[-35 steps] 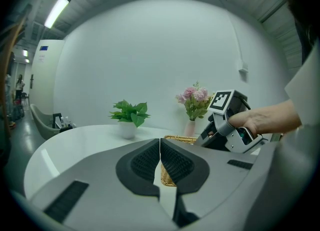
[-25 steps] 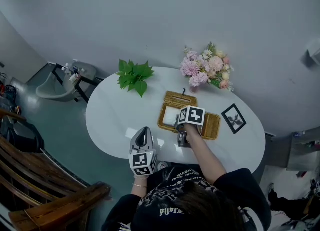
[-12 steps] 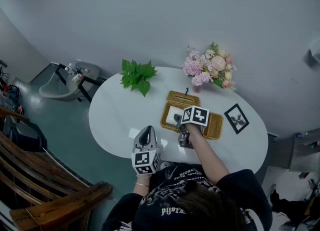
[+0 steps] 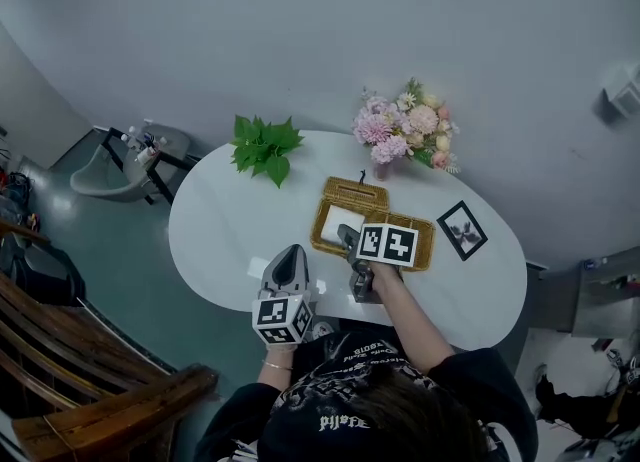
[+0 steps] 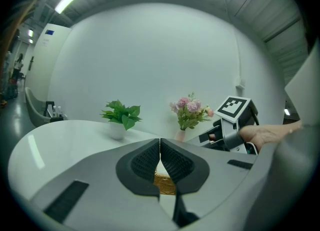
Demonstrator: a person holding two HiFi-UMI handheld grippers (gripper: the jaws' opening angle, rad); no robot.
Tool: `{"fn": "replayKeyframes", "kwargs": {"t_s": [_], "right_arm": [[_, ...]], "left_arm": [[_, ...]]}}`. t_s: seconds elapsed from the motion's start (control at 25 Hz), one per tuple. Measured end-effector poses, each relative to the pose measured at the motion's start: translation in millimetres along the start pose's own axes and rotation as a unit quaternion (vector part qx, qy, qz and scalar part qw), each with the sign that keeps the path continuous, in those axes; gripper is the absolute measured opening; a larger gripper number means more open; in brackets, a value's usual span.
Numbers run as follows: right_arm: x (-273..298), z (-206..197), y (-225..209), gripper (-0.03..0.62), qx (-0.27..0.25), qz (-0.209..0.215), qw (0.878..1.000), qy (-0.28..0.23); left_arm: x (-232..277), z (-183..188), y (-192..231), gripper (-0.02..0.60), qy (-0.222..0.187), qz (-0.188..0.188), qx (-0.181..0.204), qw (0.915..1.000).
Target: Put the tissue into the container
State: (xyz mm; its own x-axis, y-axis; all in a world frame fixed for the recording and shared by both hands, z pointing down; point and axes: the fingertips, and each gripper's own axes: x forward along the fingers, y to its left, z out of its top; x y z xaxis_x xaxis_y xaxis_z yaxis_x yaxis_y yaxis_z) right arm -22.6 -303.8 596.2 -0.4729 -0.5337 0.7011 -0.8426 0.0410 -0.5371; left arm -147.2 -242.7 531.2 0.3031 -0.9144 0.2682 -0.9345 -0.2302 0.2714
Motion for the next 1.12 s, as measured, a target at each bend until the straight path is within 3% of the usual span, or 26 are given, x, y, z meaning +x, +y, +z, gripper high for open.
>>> {"fn": "replayKeyframes", "kwargs": {"t_s": [0.32, 0.6, 0.8, 1.12], "right_arm": [[-41.0, 1.0, 26.0, 0.267, -0.093, 0.019, 0.992, -0.079], [-90.9, 11.3, 51.4, 0.267, -0.174, -0.001, 0.971, -0.166], [-112.3, 4.7, 44.7, 0.267, -0.187, -0.029, 0.957, -0.219], [-118.2, -33.6, 23.7, 0.267, -0.191, -0.066, 0.953, -0.226]], "left_arm": [[-12.4, -1.8, -13.9, 0.026, -0.003, -0.016, 0.008, 0.9998], [-24.7, -2.6, -25.9, 0.026, -0.008, -0.033, 0.02, 0.9992], [-31.8, 1.6, -27.9, 0.026, -0.024, -0.03, 0.015, 0.9992], [-45.3, -9.6, -36.6, 0.026, -0.026, -0.036, 0.027, 0.9986]]}}
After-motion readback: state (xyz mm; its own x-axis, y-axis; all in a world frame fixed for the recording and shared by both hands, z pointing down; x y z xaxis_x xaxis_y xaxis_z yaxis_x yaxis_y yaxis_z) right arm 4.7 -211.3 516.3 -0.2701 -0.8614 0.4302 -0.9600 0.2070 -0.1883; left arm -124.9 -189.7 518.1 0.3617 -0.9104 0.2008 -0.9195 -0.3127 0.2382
